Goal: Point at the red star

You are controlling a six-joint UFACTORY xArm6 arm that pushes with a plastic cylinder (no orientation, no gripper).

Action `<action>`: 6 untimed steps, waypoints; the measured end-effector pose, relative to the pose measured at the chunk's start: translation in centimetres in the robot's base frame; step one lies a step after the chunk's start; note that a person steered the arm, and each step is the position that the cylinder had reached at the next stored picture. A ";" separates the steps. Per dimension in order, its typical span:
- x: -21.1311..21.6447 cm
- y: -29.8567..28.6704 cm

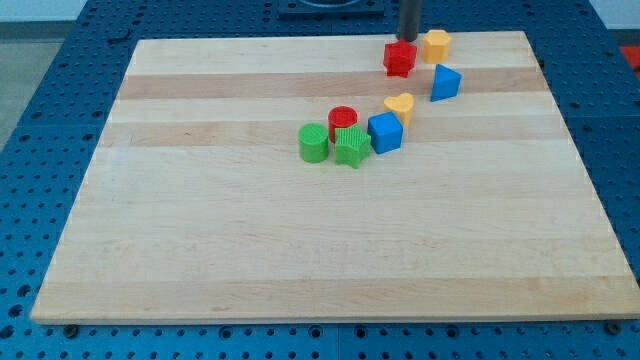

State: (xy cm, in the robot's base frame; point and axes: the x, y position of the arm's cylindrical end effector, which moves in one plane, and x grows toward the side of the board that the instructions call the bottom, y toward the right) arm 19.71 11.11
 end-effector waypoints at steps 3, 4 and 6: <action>3.0 6.0; 3.2 6.7; -0.4 0.5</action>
